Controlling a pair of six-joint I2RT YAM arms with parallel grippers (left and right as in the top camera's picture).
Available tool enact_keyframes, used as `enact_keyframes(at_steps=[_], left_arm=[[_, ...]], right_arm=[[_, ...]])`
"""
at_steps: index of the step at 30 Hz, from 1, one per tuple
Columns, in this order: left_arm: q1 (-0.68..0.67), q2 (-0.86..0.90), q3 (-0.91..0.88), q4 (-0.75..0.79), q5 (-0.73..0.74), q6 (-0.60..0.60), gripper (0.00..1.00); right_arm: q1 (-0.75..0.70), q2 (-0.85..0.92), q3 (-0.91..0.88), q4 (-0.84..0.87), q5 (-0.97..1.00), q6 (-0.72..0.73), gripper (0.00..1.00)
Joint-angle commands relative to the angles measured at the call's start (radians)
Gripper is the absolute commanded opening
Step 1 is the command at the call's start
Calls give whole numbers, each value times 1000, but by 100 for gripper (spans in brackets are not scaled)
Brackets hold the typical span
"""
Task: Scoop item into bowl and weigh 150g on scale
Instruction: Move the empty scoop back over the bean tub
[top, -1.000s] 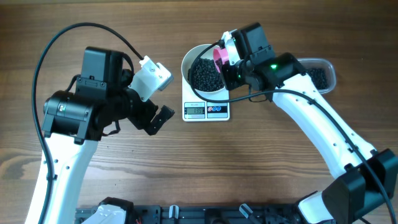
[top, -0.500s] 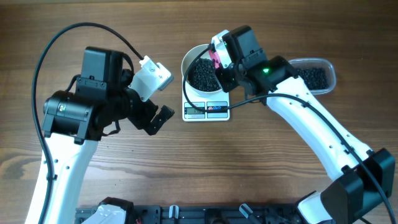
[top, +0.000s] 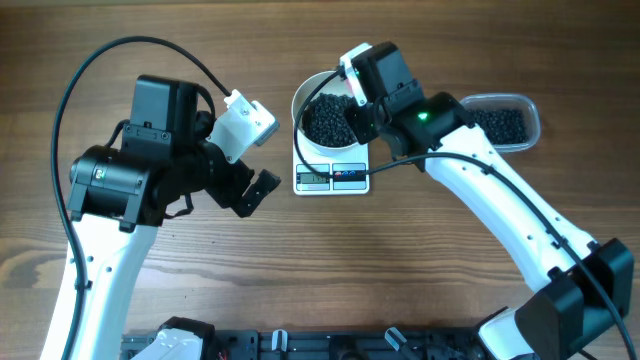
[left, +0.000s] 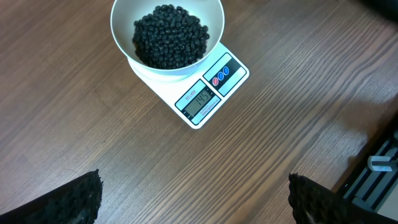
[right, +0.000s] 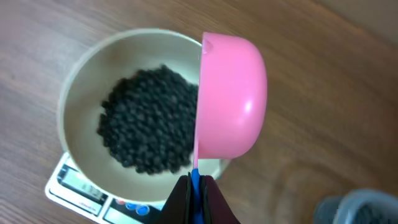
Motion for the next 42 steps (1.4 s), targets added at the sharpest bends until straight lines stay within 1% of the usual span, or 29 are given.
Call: enact_keyframes(at_steps=[1,2,3,5,6,8,10,13,15,18,22,25,29,33,37,39,42], left_arm=[[6,3,14,1,1,16,100],[6,3,14,1,2,15,100],[6,3,14,1,2,15,100],[6,3,14,1,1,15,100],[6,3,14,1,1,15,100],[6,3,14,1,2,15,100],[6,3,14,1,2,16,100],[6,3,14,1,2,15,100],[6,3,14,1,2,15,100],[6,3,14,1,2,15,100],[6,3,14,1,1,16,100],[6,3,14,1,2,15,100],[6,3,14,1,2,15,100],[6,3,14,1,1,16,100],[6,3,14,1,1,15,100],[6,3,14,1,1,15,100],[6,3,14,1,2,15,100]], right_arm=[[-105,-60,10,-94,25,76,4],[-146,-90,10,-125,25,86,4],[-234,-143,10,-170,25,96,4],[-335,-180,10,-232,25,93,4],[-417,-185,10,-292,24,91,4],[-502,-166,10,-364,24,79,4],[-557,-135,10,-383,20,72,4],[-560,-87,10,-364,19,72,4],[-560,-16,10,-354,-7,74,4],[-560,97,10,-307,-24,136,4],[-560,169,10,-280,-86,137,4],[-555,179,10,-274,-121,133,4],[-554,179,10,-267,-306,77,4],[-562,179,10,-269,-309,106,4],[-626,179,10,-269,-512,108,4],[-670,179,10,-270,-572,129,4],[-719,179,10,-270,-664,122,4]])
